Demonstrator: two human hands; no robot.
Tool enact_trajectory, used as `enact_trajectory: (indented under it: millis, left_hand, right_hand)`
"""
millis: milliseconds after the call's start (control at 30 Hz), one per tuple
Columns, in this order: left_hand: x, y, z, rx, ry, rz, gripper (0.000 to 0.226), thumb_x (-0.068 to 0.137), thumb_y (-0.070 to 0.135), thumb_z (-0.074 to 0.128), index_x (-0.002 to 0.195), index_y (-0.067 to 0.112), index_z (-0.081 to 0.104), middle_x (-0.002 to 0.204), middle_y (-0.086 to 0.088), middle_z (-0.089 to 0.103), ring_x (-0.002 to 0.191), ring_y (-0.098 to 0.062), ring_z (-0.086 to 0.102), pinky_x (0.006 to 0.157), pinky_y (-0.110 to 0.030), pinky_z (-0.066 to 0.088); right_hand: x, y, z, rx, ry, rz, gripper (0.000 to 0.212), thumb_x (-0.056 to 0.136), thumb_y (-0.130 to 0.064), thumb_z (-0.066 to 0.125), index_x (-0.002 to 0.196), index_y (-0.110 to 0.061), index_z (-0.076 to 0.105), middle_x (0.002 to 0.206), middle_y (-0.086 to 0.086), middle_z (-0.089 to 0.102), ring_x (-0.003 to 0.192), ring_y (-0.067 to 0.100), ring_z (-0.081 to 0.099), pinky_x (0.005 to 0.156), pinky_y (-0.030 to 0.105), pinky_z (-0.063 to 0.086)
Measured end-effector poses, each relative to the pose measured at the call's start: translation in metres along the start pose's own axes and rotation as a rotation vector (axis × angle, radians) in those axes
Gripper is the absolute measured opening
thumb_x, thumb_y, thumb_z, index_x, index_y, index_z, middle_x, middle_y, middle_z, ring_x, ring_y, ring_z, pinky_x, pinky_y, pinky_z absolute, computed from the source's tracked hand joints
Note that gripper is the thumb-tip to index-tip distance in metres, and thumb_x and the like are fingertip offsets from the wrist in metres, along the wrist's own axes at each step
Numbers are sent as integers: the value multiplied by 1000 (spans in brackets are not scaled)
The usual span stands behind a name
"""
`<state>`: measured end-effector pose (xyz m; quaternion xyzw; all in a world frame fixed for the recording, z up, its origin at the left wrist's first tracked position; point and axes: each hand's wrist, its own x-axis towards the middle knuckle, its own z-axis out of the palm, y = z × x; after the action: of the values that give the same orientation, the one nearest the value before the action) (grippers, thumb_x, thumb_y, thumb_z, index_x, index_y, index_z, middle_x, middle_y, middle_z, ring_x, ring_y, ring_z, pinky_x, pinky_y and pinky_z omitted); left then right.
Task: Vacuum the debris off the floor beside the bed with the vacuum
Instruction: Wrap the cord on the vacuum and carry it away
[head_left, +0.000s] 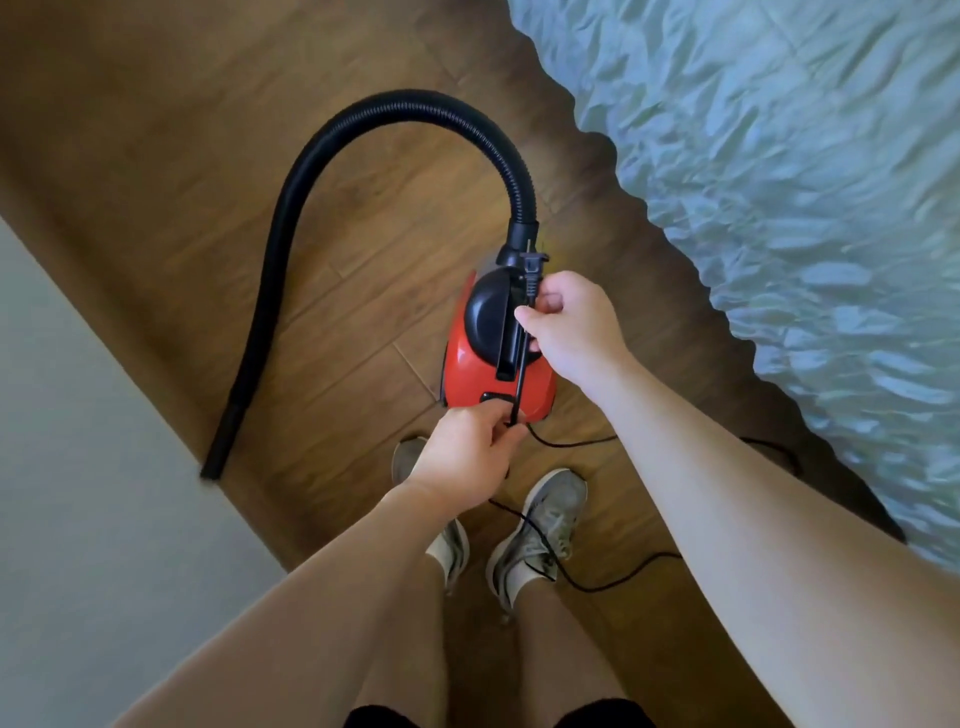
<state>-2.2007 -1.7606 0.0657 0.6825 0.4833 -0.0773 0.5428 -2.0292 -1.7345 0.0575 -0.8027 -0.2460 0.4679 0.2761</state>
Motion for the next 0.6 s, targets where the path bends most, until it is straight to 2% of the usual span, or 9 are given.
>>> enact_trajectory:
  millis: [200,300,433,500,600]
  left_hand:
    - [29,-39,19,-8,0,-30,13,100,20,60,105,15,71,87,3,72,80,-15,67,76,-33,56]
    - [42,-55,27,-6,24,-50,11,99,20,61,103,18,71,86,8,71,82,-13,66,76,-30,54]
    - [57,-69,35,-9,31,-60,11,100,20,61,103,18,71,77,12,66,72,-8,62,69,-25,51]
    - [63,-75,38,-19,38,-79,13,100,21,60,106,18,71,81,8,68,68,-7,60,63,-23,49]
    - [70,-81,43,-49,41,-93,15,101,21,60,109,16,72,86,5,71,66,-8,61,60,-22,50]
  right_hand:
    - [32,40,27,-8,7,21,16,88,-18,70,104,-19,67,94,-4,72,87,16,72,81,42,61]
    - [46,52,35,-5,12,25,15,88,-17,68,103,-18,67,94,-3,71,88,16,71,82,42,60]
    - [58,65,43,-28,27,23,14,89,-17,68,103,-18,67,91,-4,71,85,15,71,80,42,61]
    - [61,70,46,-50,53,12,15,89,-19,69,104,-19,67,88,-5,70,83,13,70,79,38,60]
    - [65,73,48,-71,77,-20,20,89,-20,70,109,-20,66,87,-7,68,85,10,67,75,22,53]
